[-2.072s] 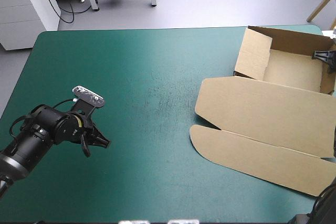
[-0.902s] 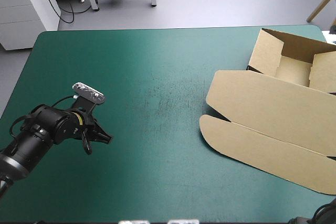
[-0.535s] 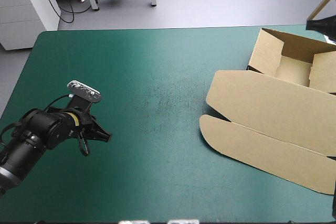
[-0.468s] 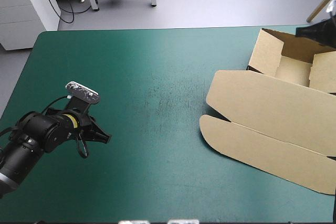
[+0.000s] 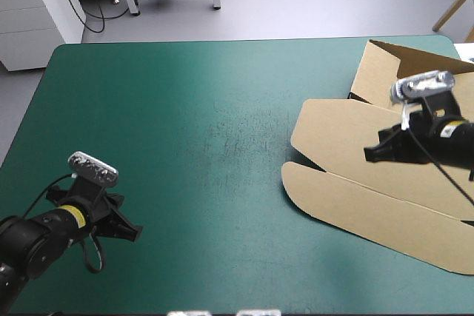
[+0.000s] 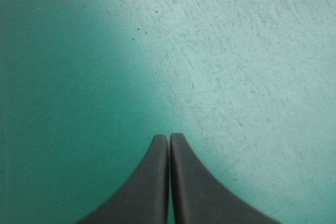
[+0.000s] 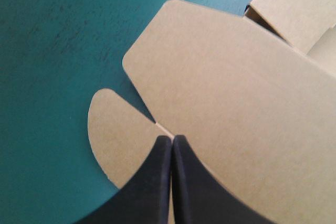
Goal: Fold the box
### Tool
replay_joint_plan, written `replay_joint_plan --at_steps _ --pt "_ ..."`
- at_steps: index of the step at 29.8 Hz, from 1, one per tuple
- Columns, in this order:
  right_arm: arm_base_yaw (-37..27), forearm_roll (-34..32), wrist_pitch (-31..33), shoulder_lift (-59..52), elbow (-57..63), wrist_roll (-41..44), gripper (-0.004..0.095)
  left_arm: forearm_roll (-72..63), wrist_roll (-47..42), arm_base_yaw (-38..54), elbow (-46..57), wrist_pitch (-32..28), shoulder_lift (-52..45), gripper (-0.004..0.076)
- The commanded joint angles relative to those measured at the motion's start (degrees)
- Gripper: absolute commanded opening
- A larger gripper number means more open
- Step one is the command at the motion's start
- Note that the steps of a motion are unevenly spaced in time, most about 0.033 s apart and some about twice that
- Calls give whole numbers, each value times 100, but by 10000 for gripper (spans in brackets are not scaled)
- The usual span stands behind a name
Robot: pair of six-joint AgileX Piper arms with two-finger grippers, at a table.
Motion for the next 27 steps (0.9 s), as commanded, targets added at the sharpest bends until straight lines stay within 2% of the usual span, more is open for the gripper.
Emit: replay_joint_plan --at_steps 1,5,13,20,27 --pt "33 140 -580 -691 844 -79 -18 -63 -6 -5 156 -302 -514 -10" --pt "33 120 -870 -1348 1874 -215 -19 -63 91 -5 566 -302 -969 -10" --pt "33 120 -885 -2494 3232 -504 -19 -265 122 -5 930 -302 -1619 -10" --pt "33 120 -946 -3151 3550 -478 -19 -294 162 -5 1252 -302 -1696 -10" --pt "33 120 -881 -3343 3550 -364 -19 -330 290 -5 1393 -212 -1696 -10"
